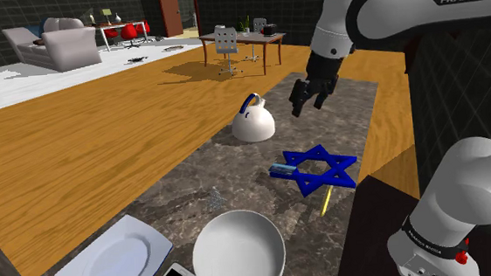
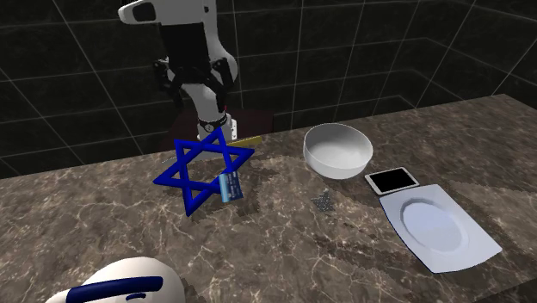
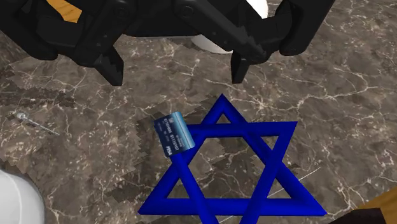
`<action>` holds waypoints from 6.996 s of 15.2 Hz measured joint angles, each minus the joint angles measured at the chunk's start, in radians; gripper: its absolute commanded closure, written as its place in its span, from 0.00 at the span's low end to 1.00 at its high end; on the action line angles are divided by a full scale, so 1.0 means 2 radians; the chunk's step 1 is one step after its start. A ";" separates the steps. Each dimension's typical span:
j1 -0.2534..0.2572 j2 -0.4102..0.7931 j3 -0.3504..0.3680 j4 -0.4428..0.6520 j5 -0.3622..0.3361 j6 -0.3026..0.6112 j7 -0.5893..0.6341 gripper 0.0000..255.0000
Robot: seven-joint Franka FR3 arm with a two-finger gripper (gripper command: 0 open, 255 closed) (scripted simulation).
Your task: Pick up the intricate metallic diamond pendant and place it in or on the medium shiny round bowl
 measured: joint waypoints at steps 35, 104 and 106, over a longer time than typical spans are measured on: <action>-0.013 0.395 0.282 0.150 -0.204 0.235 0.375 0.00; 0.053 0.189 0.323 0.194 -0.032 0.039 0.383 1.00; 0.054 0.190 0.327 0.182 -0.032 0.052 0.387 1.00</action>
